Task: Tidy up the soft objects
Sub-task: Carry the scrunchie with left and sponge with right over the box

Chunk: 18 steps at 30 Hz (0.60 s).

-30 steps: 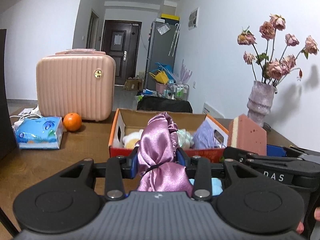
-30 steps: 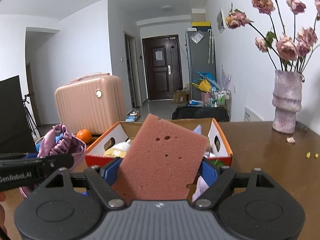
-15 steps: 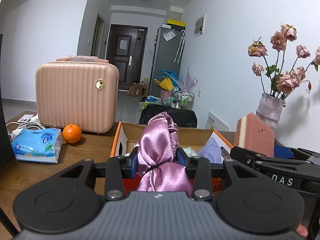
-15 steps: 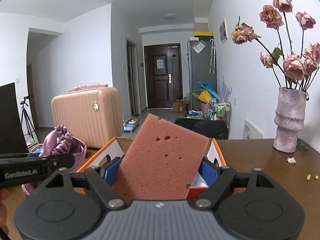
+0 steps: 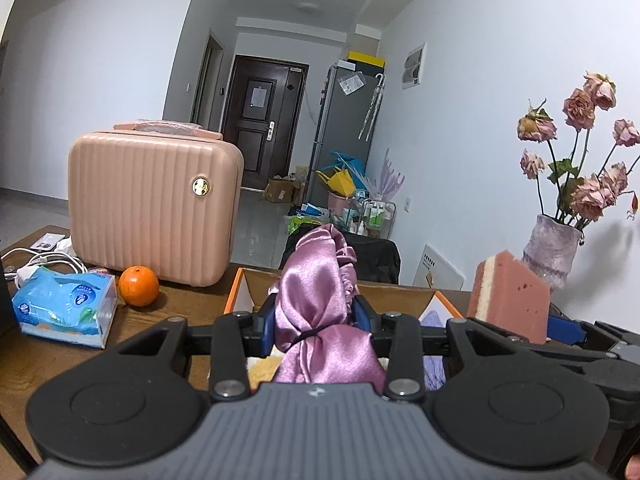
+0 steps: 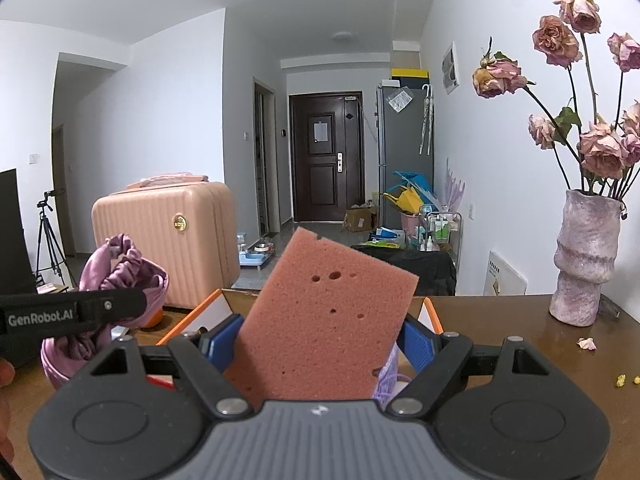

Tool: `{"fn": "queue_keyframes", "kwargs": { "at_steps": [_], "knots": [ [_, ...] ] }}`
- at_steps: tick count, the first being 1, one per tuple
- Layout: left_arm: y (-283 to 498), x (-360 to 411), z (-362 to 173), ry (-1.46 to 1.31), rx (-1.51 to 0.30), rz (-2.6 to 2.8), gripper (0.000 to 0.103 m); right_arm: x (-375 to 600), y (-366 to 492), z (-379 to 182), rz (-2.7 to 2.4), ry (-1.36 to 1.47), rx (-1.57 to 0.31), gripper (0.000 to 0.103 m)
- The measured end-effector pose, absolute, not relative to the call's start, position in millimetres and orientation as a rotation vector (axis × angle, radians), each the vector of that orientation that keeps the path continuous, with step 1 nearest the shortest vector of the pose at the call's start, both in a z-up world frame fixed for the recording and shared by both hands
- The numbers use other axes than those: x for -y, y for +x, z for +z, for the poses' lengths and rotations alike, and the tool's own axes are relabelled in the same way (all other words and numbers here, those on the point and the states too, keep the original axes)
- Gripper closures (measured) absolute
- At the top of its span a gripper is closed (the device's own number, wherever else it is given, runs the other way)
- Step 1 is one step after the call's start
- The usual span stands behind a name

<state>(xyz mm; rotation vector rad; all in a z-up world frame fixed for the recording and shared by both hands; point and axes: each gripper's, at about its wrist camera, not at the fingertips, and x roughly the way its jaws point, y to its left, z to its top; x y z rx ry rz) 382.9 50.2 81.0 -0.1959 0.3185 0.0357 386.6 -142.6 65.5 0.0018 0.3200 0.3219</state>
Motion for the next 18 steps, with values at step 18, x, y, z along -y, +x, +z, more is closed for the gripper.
{"fn": "queue_keyframes", "kwargs": {
  "at_steps": [18],
  "knots": [
    [444.4,-55.0,69.1,-0.238,-0.377,0.035,0.064,129.7,447.6,52.9,0.308,-0.003,-0.387,0.021]
  ]
}}
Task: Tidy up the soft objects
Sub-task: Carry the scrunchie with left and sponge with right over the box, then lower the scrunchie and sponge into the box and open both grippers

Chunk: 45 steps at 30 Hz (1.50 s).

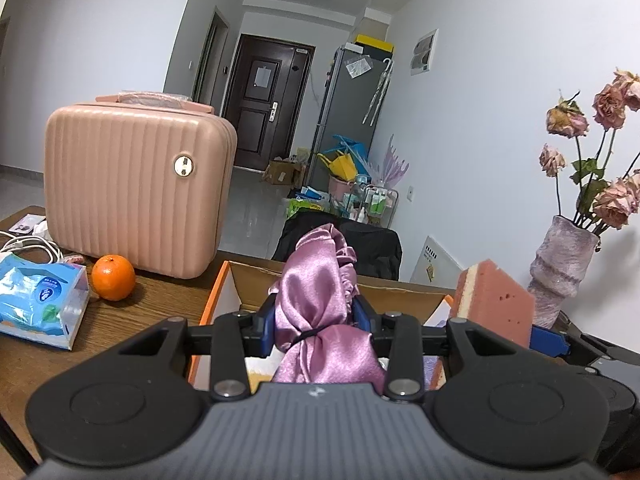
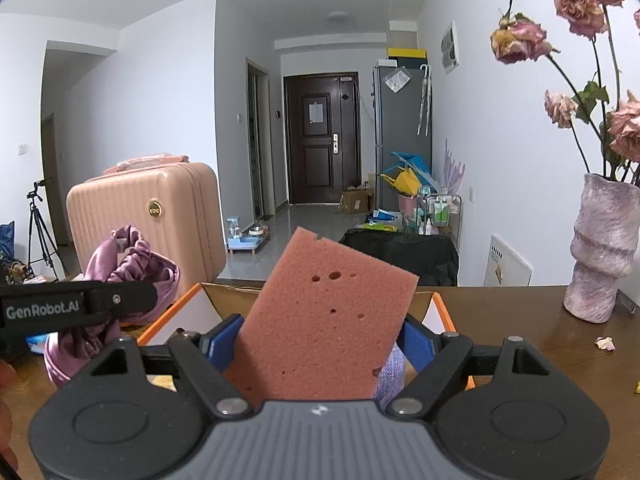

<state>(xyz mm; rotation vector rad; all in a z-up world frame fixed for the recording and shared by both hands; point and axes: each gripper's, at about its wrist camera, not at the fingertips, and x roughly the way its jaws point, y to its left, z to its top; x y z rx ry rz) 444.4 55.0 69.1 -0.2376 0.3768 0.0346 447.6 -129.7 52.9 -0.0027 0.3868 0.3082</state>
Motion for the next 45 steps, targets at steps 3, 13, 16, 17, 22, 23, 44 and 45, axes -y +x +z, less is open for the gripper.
{"fn": "queue_keyframes", "kwargs": {
  "at_steps": [3,13,16,17,22,23,44,45],
  "knots": [
    [452.2,-56.1,67.9,-0.236,-0.380,0.040,0.064,127.2,455.9,50.3,0.305,-0.010,-0.398,0.021],
    [480.3,-57.8,60.5,-0.229,-0.415,0.038,0.064,116.3,482.8,37.4,0.294,-0.045,-0.446,0.021],
    [488.7,-57.7,57.6,-0.223,-0.425,0.038,0.064,113.3,489.7,33.4,0.292,-0.058,-0.461,0.021],
    [491.4,-57.7,56.6,-0.220,-0.428,0.038,0.064,111.1,491.9,32.0,0.291,-0.062,-0.466,0.021],
    [503.1,-58.4,51.3,-0.215,-0.444,0.038,0.064,106.1,502.3,25.8,0.279,-0.075,-0.485,0.021],
    [505.1,-58.3,50.3,-0.213,-0.446,0.040,0.064,106.0,504.8,24.1,0.276,-0.076,-0.488,0.021],
    [517.3,-59.0,36.7,-0.186,-0.481,0.089,0.036,112.4,524.9,10.3,0.247,-0.022,-0.518,0.008],
    [516.4,-59.6,37.4,-0.184,-0.477,0.096,0.030,112.5,524.8,10.3,0.244,-0.020,-0.518,0.004]
  ]
}}
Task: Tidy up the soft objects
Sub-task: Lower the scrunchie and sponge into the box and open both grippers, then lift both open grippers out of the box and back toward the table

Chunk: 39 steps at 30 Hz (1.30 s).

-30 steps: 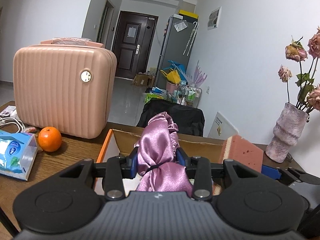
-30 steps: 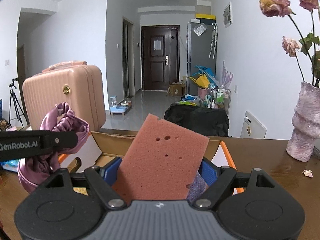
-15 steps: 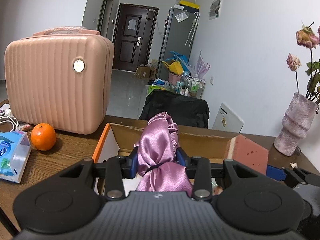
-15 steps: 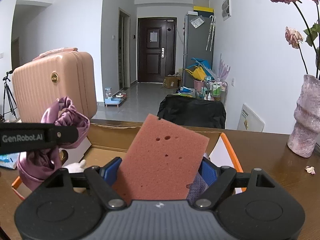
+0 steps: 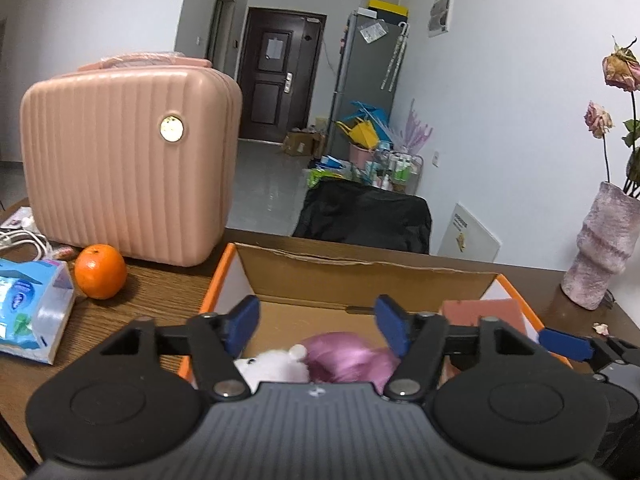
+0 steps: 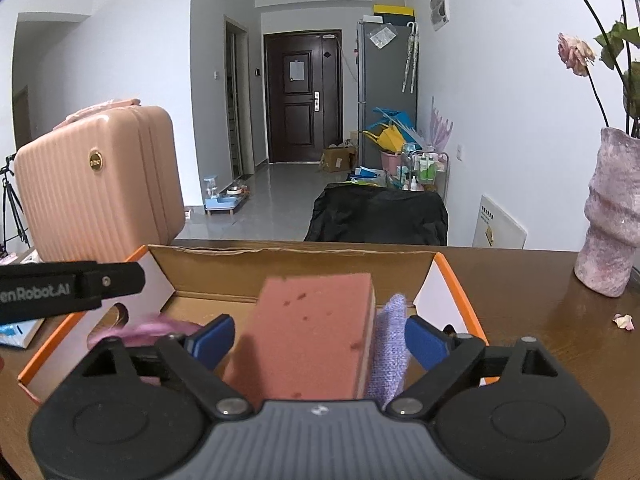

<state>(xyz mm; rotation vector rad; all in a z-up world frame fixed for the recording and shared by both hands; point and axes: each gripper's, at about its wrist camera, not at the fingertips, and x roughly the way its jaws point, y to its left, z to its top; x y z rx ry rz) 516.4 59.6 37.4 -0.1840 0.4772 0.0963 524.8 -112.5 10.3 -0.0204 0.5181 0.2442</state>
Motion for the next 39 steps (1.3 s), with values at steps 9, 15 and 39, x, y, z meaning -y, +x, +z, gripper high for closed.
{"fn": "queue_keyframes", "kwargs": {
  "at_steps": [9,15,39],
  "knots": [
    [509.8,-63.9,44.6,-0.170,-0.449,0.169,0.000,118.0,522.6,11.6,0.215,-0.009,-0.514,0.000],
    [507.9,-69.8,47.5,-0.163,-0.446,0.190,0.000,120.4,521.8,12.8,0.195,-0.007,-0.522,0.000],
    [460.7,-71.9,53.2,-0.148,-0.409,0.178,0.000,127.1,474.4,29.7,0.221,-0.048,-0.459,0.000]
  ]
}}
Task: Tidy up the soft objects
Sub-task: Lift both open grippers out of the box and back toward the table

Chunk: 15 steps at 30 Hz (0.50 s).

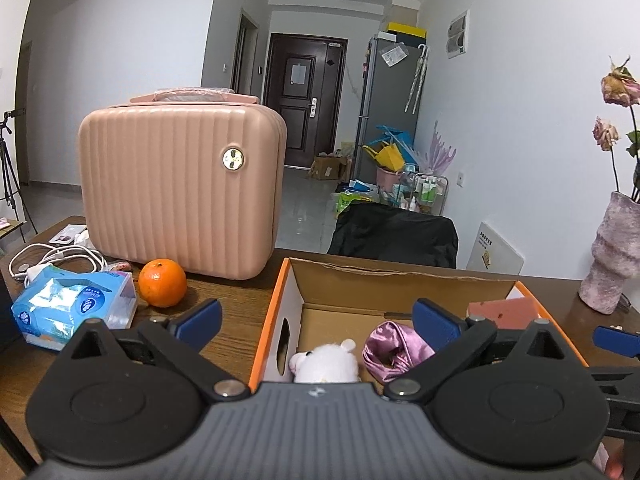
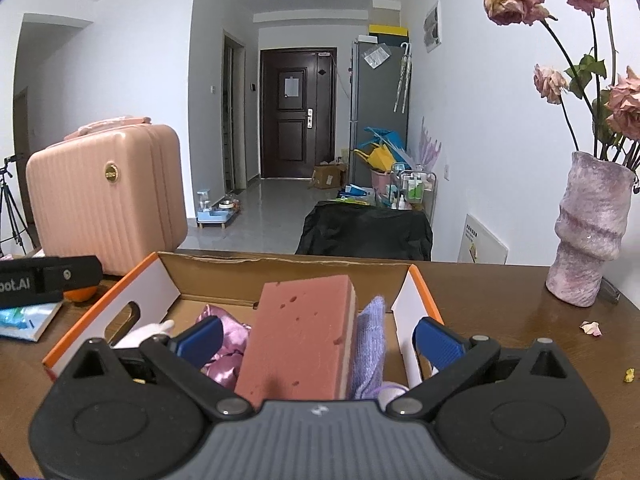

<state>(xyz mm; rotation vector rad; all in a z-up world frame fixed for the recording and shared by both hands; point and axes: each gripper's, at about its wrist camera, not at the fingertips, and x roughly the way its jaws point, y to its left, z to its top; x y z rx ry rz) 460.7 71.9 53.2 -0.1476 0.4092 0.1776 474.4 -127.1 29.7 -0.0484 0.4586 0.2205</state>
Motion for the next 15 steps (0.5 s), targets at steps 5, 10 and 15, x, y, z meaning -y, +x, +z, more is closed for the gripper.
{"fn": "queue_keyframes", "kwargs": {
  "at_steps": [5,10,15],
  "knots": [
    [449.7,-71.2,53.2,-0.137,-0.401,0.166,0.000,129.0,460.5,29.2,0.238,-0.060,-0.450,0.000],
    [438.1,-70.8,52.1,-0.123,-0.394,0.160,0.000,132.8,447.0,29.3,0.254,-0.064,-0.443,0.000],
    [427.0,-72.1,49.7,-0.118,-0.393,0.159,0.000,135.6,435.3,27.9,0.258,-0.073,-0.441,0.000]
  ]
}}
